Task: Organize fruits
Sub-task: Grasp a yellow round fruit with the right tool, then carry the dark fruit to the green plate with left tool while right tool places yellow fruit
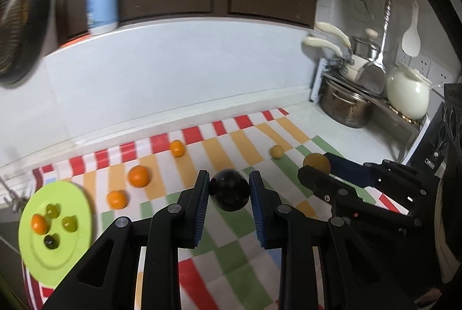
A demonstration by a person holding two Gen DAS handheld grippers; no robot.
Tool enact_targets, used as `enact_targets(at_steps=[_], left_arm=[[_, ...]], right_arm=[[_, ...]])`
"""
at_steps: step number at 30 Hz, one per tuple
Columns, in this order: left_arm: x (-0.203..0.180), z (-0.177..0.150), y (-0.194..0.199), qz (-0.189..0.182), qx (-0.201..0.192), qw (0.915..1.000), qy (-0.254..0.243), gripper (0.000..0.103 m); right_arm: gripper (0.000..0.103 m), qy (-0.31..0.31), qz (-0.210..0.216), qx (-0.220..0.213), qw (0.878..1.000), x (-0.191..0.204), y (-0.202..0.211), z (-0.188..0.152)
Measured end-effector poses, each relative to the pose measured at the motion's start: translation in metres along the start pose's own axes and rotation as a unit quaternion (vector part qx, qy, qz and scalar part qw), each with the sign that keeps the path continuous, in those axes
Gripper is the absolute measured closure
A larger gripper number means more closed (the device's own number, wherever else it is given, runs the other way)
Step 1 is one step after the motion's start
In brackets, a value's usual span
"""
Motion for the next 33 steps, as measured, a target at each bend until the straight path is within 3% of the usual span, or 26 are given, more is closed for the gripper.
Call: enact_targets(at_steps=[15,33], left_arm=[[0.075,-0.027,0.063,0.091,-0.015,0.9939,0.06,0.075],[0.155,-0.064,0.098,0.173,0.003,0.9803,0.095,0.075]], right_arm=[[0.075,0.05,0.1,-0.016,0.994,0.092,0.002,0.01],[0.075,0.117,0.206,0.008,0.972,0.204,-0.022,0.004]])
Point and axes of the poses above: each gripper's, at about its wrist camera, not at the fingertips, and y roughly against the way its jaws point, x to its left, z to its top, the point moved 3 cm from there along -y, roughly the way its jaws point, and after that the axes turned 8 degrees about -y, right-handed, at the moved point
